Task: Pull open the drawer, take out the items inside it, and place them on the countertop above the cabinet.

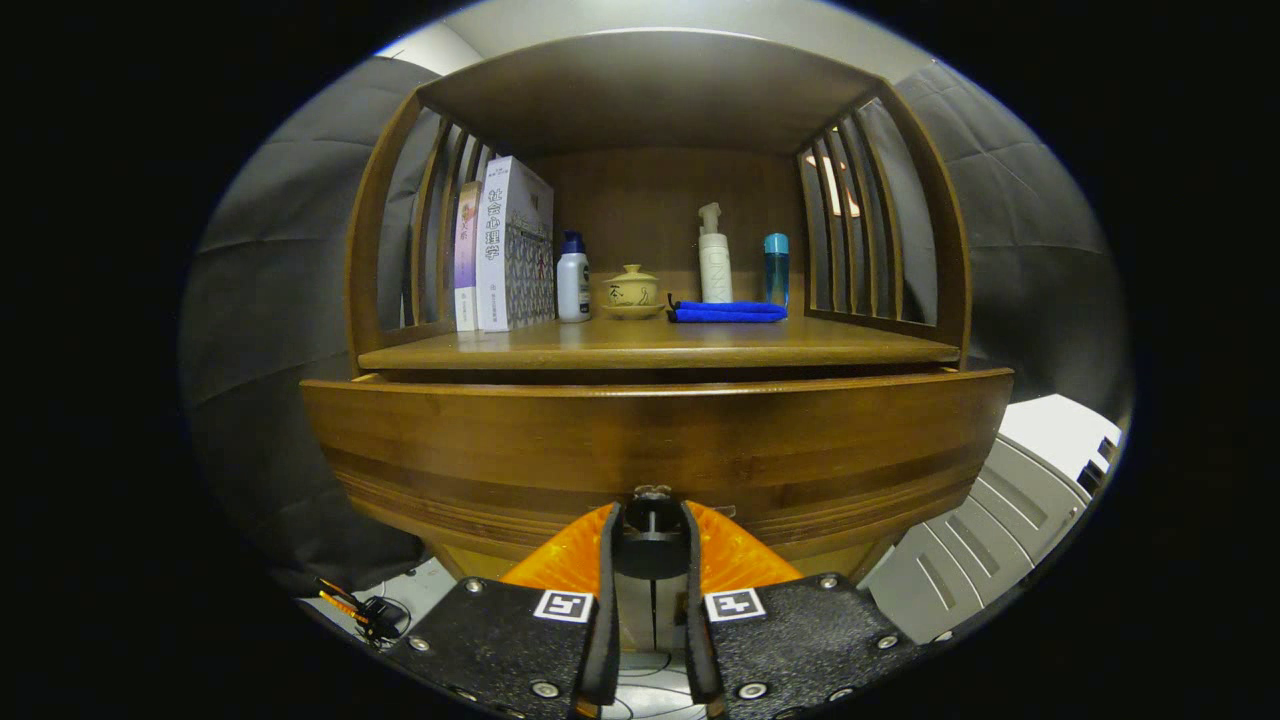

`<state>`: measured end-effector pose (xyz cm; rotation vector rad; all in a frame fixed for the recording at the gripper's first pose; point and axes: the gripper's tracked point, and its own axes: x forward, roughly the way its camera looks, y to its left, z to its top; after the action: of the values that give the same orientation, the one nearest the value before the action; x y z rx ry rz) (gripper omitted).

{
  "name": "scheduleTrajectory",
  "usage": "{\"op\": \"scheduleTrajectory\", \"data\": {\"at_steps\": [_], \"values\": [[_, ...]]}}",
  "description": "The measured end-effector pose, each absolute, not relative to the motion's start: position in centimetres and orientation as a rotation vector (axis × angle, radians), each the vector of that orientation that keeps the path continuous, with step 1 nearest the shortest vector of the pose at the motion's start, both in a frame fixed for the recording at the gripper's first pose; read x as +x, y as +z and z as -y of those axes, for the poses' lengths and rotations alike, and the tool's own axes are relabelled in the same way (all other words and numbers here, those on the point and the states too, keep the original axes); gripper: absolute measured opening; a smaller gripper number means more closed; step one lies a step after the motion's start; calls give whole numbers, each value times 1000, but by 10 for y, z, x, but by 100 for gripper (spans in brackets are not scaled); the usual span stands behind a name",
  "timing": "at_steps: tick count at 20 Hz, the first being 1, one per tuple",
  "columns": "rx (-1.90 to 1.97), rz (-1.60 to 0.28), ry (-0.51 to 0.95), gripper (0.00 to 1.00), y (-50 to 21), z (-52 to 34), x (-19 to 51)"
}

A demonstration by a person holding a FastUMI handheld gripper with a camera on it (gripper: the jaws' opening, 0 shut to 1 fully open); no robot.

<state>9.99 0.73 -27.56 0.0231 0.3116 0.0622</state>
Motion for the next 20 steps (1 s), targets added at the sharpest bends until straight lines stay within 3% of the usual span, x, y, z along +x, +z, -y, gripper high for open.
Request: {"op": "scheduleTrajectory", "data": {"at_steps": [12, 20], "values": [[7, -330, 95, 27, -277, -8, 4], [-10, -337, 111, 27, -280, -10, -24]]}}
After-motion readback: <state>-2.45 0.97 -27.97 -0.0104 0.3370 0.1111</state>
